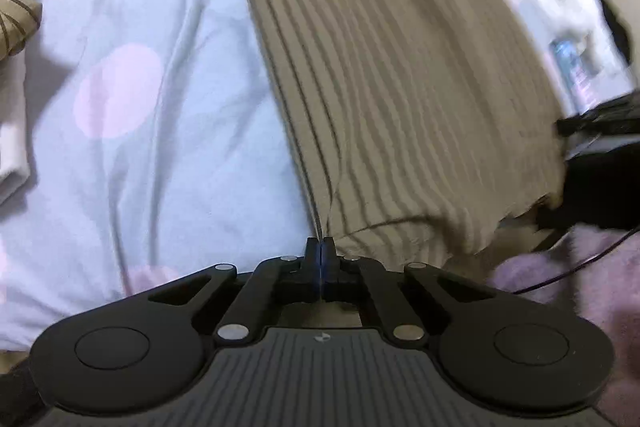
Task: Fold clothes
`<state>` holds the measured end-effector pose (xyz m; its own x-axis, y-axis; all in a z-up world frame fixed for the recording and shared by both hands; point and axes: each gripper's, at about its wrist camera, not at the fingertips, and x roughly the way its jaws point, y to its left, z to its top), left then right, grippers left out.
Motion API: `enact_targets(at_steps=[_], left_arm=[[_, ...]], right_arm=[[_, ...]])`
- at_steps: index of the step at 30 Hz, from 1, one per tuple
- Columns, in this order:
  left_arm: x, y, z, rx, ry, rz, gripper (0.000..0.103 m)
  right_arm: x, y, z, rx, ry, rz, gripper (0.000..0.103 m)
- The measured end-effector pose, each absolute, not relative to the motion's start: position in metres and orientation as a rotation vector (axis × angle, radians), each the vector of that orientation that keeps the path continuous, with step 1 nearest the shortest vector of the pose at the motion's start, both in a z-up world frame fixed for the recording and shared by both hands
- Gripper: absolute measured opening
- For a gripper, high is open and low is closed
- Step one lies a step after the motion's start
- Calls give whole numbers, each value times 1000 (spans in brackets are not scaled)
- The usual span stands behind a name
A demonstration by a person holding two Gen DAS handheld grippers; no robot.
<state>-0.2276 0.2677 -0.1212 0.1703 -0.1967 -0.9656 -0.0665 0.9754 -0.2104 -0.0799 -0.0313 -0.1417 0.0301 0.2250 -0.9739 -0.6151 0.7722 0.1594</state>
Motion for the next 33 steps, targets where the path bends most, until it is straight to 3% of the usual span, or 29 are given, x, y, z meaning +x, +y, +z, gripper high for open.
enact_targets(at_steps=[4,5,6,7,8,13,15,16,17,19,26,33], left_arm=[[-231,270,-124,-273,1411,-124,3],[-233,269,-122,-282,1402,-134,16],[-234,269,-120,-288,1394,-144,25],[-235,265,-120,-273,1396,-144,41],[-235,261,-122,-247,1407,-146,46],[-228,241,-137,-219,1441,-176,43],[-226,230,-137,-153,1422,-172,31],[-226,227,-136,-118,1411,-171,14],[-226,225,-136,-102,1406,-168,6],[-227,230,-134,-139,1411,-175,1],[-229,237,-104,-122,1379,-311,0],[-225,261,-58,-218,1249,-418,0]], right_arm=[[-71,-33,-146,-321,1448,697,23],[-65,-34,-148,-331,1458,704,32],[-66,-32,-151,-345,1472,715,34],[-68,-30,-154,-360,1490,732,34],[-69,-27,-157,-379,1504,748,35],[-62,-22,-169,-392,1533,732,32],[-58,-22,-172,-376,1540,728,14],[-57,-22,-171,-377,1537,732,13],[-57,-22,-170,-377,1534,739,8],[-56,-23,-167,-375,1524,749,6],[-53,-25,-123,-383,1426,867,4],[-55,-103,-87,-243,1327,1018,4]])
